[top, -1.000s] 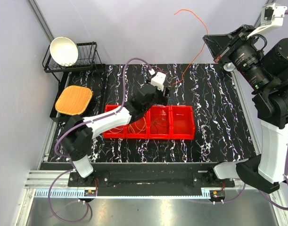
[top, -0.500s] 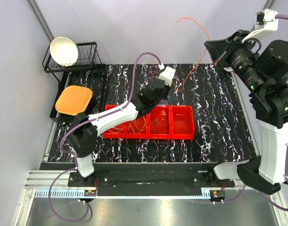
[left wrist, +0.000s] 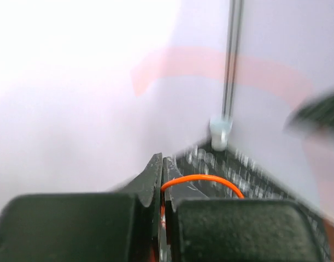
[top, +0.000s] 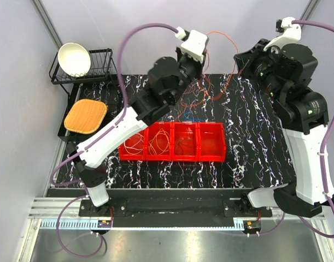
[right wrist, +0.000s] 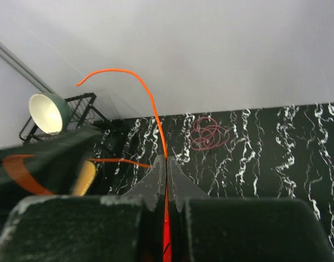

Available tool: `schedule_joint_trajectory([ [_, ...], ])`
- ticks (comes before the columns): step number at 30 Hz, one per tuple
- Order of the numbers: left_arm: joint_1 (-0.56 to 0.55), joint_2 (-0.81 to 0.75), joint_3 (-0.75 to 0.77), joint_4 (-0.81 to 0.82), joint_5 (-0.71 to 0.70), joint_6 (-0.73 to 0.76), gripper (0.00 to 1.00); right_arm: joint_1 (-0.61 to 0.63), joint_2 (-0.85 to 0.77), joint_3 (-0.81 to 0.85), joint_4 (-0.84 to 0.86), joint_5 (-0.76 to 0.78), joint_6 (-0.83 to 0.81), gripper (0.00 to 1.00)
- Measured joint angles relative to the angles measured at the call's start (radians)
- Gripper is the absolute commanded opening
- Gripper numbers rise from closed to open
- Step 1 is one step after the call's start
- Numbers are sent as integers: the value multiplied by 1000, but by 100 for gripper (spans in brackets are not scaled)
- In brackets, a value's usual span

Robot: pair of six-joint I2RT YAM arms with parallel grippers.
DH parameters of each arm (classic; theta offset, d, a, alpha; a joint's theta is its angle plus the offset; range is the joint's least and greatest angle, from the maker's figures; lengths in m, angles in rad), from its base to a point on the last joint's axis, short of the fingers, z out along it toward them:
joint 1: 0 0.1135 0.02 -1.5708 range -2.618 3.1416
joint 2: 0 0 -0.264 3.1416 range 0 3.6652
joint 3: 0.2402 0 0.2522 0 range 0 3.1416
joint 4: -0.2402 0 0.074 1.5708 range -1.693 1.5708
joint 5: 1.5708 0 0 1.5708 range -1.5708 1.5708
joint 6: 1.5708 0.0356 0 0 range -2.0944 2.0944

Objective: Untangle the cables

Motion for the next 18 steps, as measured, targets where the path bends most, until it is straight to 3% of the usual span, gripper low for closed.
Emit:
schedule_joint_trajectory([
  [5, -27, 0, 146, 28, -7, 68, 0, 0, -8, -80, 7, 36, 8, 0],
  [18, -83, 33, 193, 66, 54, 104, 0, 0, -59, -203, 12, 78, 34, 0],
])
